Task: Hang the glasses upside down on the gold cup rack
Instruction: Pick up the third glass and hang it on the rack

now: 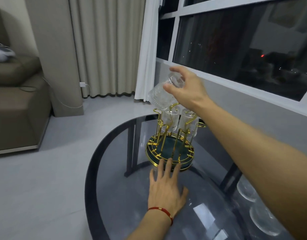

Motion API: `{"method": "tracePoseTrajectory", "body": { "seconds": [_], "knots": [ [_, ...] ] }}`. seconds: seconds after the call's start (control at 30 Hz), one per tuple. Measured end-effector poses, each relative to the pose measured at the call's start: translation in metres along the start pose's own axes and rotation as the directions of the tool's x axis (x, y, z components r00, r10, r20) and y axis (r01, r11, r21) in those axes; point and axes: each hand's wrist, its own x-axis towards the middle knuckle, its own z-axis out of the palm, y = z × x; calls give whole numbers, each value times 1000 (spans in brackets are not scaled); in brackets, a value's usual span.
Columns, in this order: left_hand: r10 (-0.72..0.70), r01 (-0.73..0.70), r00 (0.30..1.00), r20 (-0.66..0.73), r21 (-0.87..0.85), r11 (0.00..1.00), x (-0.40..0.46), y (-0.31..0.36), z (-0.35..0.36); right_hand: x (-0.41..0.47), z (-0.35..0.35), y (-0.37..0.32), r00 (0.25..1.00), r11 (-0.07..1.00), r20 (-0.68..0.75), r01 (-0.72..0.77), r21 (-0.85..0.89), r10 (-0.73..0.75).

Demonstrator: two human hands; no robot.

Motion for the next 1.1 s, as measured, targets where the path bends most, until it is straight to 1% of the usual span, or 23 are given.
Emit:
{"method": "tracePoseTrajectory", "body": {
  "seconds": [0.1,0.23,0.37,0.57,0.63,0.73,0.9,0.97,1.03,1.1],
  "knots": [
    [-15,14,999,-33,-27,1000,-1,0,-2,13,16,8,996,996,81,-16,-87,23],
    [-10,8,999,-47,-54,999,-2,2,-3,20,29,17,992,985,113,-31,-170,51],
    [-5,1,998,-60,-64,998,-2,0,-2,27,42,25,978,971,178,-62,-230,105],
    [-14,5,996,-90,-91,996,-2,-1,1,33,60,37,957,925,235,-73,-373,170],
    [-18,9,996,-91,-92,996,-2,-1,2,31,66,41,947,899,273,-34,-437,169],
    [-22,14,996,-82,-90,996,-1,-2,2,26,71,44,946,837,292,45,-546,140],
    [-22,15,996,-90,-82,997,0,-2,3,24,73,45,932,743,343,145,-654,121],
    [-25,18,996,-86,-80,997,1,-3,2,23,76,46,934,715,343,173,-677,100],
    [-21,15,996,-84,-70,997,1,-2,2,21,74,47,932,712,350,184,-678,93],
    [-18,12,996,-86,-64,998,0,-2,0,16,67,45,941,778,329,148,-611,80]
  ]
}}
